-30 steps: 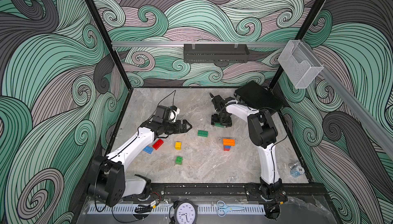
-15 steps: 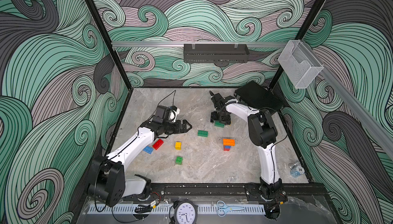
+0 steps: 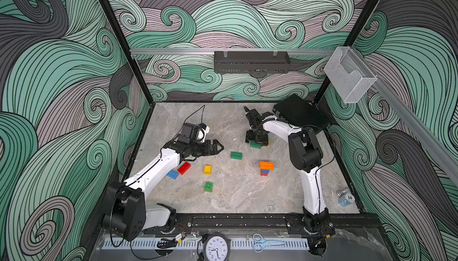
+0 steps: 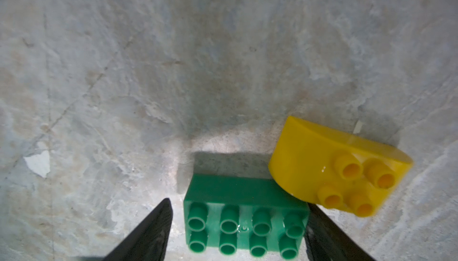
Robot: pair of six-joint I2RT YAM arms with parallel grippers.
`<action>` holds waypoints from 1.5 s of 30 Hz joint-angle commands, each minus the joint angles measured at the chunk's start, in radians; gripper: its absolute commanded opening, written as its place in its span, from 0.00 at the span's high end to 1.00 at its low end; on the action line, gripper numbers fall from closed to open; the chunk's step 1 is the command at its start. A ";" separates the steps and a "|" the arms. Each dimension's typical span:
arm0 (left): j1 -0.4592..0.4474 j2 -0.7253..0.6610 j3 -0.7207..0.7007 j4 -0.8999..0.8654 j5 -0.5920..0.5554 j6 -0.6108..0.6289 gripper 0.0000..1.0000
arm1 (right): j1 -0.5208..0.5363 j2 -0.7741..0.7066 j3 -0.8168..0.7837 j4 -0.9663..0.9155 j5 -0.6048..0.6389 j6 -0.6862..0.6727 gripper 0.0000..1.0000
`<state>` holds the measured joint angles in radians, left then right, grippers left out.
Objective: Assemble an ice cream with lego
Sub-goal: Pick up the lego brick from the center of the board.
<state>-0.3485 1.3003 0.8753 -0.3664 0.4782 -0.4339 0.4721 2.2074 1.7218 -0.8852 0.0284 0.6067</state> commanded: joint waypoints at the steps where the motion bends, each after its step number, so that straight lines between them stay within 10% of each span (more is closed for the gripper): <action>1: -0.004 -0.021 0.033 -0.025 -0.011 0.016 0.02 | 0.002 0.012 -0.008 -0.006 0.018 0.032 0.21; 45: -0.005 -0.037 0.028 -0.024 -0.021 0.012 0.02 | 0.032 0.025 0.051 -0.038 0.053 -0.001 0.25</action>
<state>-0.3485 1.2846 0.8753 -0.3672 0.4706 -0.4343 0.5011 2.2353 1.7500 -0.9009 0.0566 0.5842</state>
